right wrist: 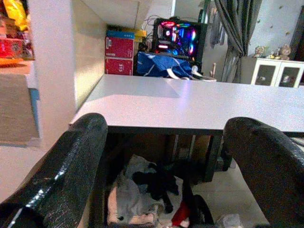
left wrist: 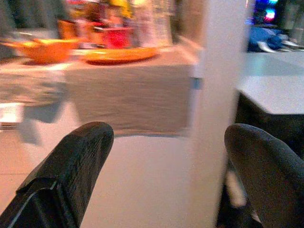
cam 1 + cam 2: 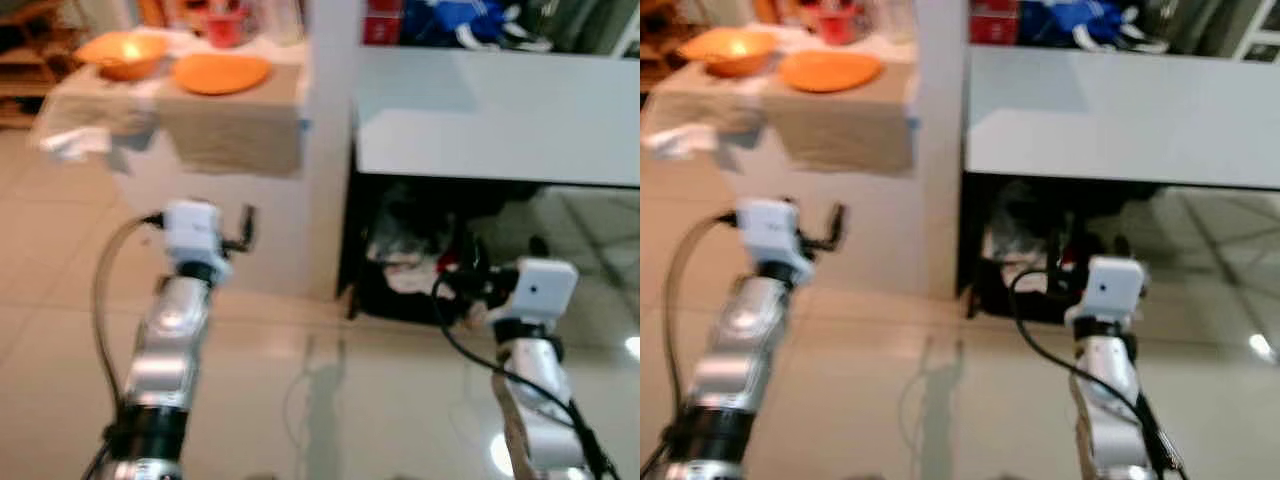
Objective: Setting the table
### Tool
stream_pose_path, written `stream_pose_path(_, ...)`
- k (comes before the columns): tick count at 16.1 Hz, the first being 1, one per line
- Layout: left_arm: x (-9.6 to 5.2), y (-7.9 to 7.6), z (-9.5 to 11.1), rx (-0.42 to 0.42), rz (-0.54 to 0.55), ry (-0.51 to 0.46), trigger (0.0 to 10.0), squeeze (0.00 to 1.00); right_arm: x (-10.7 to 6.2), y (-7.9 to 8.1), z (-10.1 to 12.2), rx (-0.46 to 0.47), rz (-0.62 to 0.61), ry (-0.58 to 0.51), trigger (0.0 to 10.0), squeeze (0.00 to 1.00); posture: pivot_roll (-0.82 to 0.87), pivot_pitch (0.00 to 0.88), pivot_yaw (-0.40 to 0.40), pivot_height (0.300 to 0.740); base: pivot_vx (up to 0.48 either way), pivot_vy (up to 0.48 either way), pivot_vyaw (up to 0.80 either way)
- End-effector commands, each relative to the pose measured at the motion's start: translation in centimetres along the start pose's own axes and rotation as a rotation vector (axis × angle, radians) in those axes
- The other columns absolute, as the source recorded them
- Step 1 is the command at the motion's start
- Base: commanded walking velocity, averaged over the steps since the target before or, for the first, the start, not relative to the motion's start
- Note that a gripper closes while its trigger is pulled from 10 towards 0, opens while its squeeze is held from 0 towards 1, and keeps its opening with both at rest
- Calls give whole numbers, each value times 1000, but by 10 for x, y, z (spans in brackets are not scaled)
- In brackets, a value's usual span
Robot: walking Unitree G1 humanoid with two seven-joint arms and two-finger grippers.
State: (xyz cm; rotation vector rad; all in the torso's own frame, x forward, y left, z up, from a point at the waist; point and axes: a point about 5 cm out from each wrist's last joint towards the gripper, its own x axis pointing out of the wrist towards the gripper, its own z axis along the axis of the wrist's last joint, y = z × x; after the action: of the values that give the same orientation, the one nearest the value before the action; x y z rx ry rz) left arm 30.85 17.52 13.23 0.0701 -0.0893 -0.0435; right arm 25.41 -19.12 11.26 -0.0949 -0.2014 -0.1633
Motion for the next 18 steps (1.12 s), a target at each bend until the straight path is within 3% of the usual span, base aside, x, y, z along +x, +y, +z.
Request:
stream_pose_path(1,-4,-7,-6,1,-35,30,10000,0,-3,-7,-1,-7,-20,2,10000,0,28,0,0,740,0,480,0)
stream_pose_path(4,-5,-12,-6,29,-69,34,10000,0,-4,-3,-4,-1,-4,14,10000,0,46,0,-10,740,0,480,0)
stream_pose_path(7,-5,-22,-1,49,-104,3,10000,0,-2,2,-5,-11,24,7,10000,0,50,0,-13,740,0,0,0)
stream_pose_path(10,-3,-23,4,7,-75,-21,10000,0,0,4,-5,-16,49,-2,10000,0,51,0,-23,740,391,0,0)
stream_pose_path(18,-4,-30,2,33,-72,-12,10000,0,0,10,-10,-11,93,17,10000,0,59,0,-32,740,434,0,0)
